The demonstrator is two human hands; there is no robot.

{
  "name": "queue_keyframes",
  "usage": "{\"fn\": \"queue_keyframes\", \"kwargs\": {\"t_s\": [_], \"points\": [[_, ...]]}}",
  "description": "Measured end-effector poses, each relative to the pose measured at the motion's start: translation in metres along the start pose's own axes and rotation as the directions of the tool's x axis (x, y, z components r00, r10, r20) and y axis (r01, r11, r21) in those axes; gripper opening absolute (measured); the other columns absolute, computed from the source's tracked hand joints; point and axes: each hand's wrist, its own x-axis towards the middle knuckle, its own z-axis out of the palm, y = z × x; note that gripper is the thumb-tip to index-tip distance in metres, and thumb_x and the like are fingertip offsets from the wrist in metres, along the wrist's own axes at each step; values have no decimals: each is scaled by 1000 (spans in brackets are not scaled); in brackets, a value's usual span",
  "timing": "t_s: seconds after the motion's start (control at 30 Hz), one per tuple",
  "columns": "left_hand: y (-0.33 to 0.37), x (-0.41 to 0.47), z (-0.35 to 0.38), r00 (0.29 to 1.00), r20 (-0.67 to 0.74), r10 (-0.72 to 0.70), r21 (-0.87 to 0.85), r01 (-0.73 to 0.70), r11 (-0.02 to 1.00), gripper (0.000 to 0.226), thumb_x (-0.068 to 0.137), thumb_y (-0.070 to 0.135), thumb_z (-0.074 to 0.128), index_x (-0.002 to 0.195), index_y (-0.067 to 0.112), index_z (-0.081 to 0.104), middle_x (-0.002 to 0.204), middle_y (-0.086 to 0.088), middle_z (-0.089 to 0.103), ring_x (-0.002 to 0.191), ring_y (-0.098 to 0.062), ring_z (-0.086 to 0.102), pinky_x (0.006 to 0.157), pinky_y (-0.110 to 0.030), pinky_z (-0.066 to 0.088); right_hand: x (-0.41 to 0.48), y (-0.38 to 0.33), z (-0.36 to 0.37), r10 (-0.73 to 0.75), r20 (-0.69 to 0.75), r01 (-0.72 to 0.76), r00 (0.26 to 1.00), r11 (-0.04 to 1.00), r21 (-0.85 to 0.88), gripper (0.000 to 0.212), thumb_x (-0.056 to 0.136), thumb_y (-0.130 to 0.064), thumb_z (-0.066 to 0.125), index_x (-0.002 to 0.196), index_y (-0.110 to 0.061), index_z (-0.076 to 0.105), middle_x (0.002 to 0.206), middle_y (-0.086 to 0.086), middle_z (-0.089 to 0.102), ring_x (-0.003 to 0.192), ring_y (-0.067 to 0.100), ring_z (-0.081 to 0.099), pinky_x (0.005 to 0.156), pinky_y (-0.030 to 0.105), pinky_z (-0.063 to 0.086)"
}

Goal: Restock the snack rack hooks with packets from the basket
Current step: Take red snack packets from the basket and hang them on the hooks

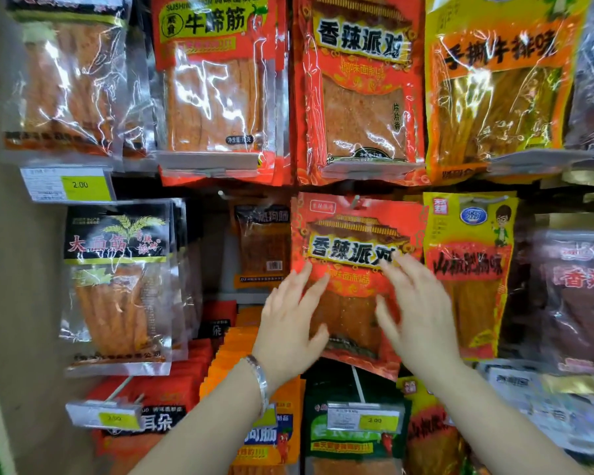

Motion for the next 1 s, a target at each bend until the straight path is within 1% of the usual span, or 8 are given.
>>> {"fn": "queue_keyframes", "kwargs": {"t_s": [0.1,0.33,0.47,0.6,0.73,0.8,0.9,1.0], "points": [[-11,3,16,999,49,23,68,-26,997,80,83,39,48,147,43,0,157,14,-11,146,-17,-4,117,-49,11,-10,0,21,7,205,-1,979,999,-33,60,78,-16,74,133,-5,51,142,19,45,135,35,37,103,47,36],[-49,32,54,990,135,-26,148,6,989,98,81,41,52,136,50,-27,143,21,-42,139,-7,-22,113,-54,7,9,19,74,114,457,-80,882,992,-94,72,86,-22,65,147,-11,29,157,9,19,145,28,16,105,43,40],[-63,55,61,976,212,-56,164,21,986,96,81,40,53,141,46,-22,142,19,-44,142,-12,-19,114,-54,6,16,26,96,142,540,-82,829,988,-133,83,85,-13,63,151,-12,12,158,8,1,146,28,2,111,38,32],[-63,71,56,947,303,-106,169,56,984,92,82,39,55,147,39,-10,154,12,-25,145,-18,-11,114,-53,10,27,26,103,185,618,-106,764,981,-162,83,89,-9,51,151,-16,-3,158,5,-15,146,23,-10,106,32,37],[-58,76,40,928,353,-118,76,97,992,86,83,40,56,150,32,3,158,5,-12,146,-21,-1,117,-45,16,45,18,89,218,696,-193,684,974,-115,67,94,-14,46,151,-14,13,160,8,-1,147,25,6,115,31,19],[-49,71,26,930,350,-111,-51,138,989,75,85,37,57,149,23,20,159,-3,10,144,-21,16,115,-34,22,46,10,70,227,703,-270,674,962,-52,57,93,-18,49,147,-13,31,156,10,21,142,25,25,113,31,25],[-32,43,4,964,248,-98,-237,158,959,54,86,25,59,137,13,46,141,-8,46,131,-20,41,108,-24,29,27,-10,34,263,615,-379,744,923,63,43,89,-15,56,132,-13,53,132,7,55,120,22,51,97,22,35],[-16,-19,-16,990,90,-108,-396,135,908,34,84,12,61,118,14,63,116,-5,61,106,-16,56,96,-22,38,-17,-42,-8,345,626,-579,699,787,214,24,88,-10,59,112,-14,64,98,-2,63,83,9,59,71,8,42]]}}
